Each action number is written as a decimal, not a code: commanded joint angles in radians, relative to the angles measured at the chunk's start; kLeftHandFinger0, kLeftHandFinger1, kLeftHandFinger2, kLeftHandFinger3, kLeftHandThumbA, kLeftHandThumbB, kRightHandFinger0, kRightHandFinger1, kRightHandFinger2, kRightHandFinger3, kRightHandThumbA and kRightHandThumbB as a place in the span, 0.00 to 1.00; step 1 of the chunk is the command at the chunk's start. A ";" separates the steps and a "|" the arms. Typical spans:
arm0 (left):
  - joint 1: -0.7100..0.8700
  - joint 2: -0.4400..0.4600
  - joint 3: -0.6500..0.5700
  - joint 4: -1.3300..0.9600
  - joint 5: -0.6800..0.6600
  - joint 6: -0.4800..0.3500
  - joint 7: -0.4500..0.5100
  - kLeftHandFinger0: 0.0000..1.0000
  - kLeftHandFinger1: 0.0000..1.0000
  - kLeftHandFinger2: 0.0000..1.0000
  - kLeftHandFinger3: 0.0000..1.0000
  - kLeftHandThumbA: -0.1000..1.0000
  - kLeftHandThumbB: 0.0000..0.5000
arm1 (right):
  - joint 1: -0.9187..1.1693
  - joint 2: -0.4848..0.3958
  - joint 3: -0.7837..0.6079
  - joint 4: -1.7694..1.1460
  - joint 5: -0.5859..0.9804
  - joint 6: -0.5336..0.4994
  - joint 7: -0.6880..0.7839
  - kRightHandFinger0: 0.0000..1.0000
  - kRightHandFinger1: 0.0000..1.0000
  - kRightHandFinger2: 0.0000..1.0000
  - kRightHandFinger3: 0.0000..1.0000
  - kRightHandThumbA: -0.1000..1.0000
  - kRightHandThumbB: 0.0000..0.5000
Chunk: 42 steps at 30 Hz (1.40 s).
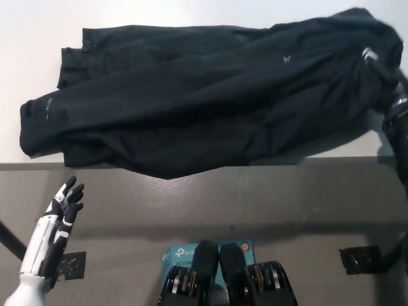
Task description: The robot grabs the right edges of the black jacket on the table, and folds it in half
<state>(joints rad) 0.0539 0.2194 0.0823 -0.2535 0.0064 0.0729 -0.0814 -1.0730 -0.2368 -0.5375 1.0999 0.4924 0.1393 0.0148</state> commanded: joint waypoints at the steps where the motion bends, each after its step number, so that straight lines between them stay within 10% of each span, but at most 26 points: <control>1: -0.012 0.014 0.013 -0.026 -0.017 -0.016 -0.006 1.00 1.00 1.00 1.00 0.93 0.08 | -0.129 -0.017 0.045 -0.133 -0.023 -0.031 -0.021 0.00 0.28 0.77 0.94 0.00 0.20; 7: -0.019 0.017 0.011 -0.025 -0.007 -0.010 -0.005 1.00 1.00 1.00 1.00 0.93 0.03 | -0.184 -0.027 0.130 -0.212 -0.068 0.016 -0.042 0.00 0.27 0.76 1.00 0.00 0.29; 13: -0.022 0.018 0.010 -0.032 -0.006 -0.007 -0.006 1.00 1.00 1.00 1.00 0.94 0.08 | -0.233 -0.051 0.344 -0.225 -0.234 -0.011 -0.006 0.00 0.30 0.73 0.62 0.00 0.29; 17: -0.027 0.018 0.011 -0.038 -0.014 0.001 -0.008 1.00 1.00 1.00 1.00 0.94 0.02 | -0.245 -0.052 0.475 -0.268 -0.302 -0.017 0.037 0.00 0.34 0.71 0.54 0.00 0.35; 30: -0.044 0.020 0.003 -0.041 -0.002 0.004 -0.009 1.00 1.00 1.00 1.00 0.94 0.08 | -0.251 0.036 0.878 -0.446 -0.545 -0.020 0.178 0.00 0.38 0.74 0.83 0.00 0.31; 33: -0.050 0.018 0.001 -0.042 -0.004 0.011 -0.009 1.00 1.00 1.00 1.00 0.93 0.08 | -0.271 0.068 0.916 -0.434 -0.553 -0.085 0.207 0.00 0.31 0.65 0.50 0.00 0.27; 42: -0.059 0.021 -0.001 -0.058 -0.009 0.028 -0.015 1.00 1.00 1.00 1.00 0.91 0.00 | -0.325 0.198 0.952 -0.453 -0.595 -0.155 0.252 0.01 0.43 0.75 0.71 0.00 0.32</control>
<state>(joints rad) 0.0114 0.2215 0.0773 -0.2724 0.0071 0.0946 -0.0830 -1.2903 -0.0777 0.4079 0.6882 -0.0540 0.0954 0.2221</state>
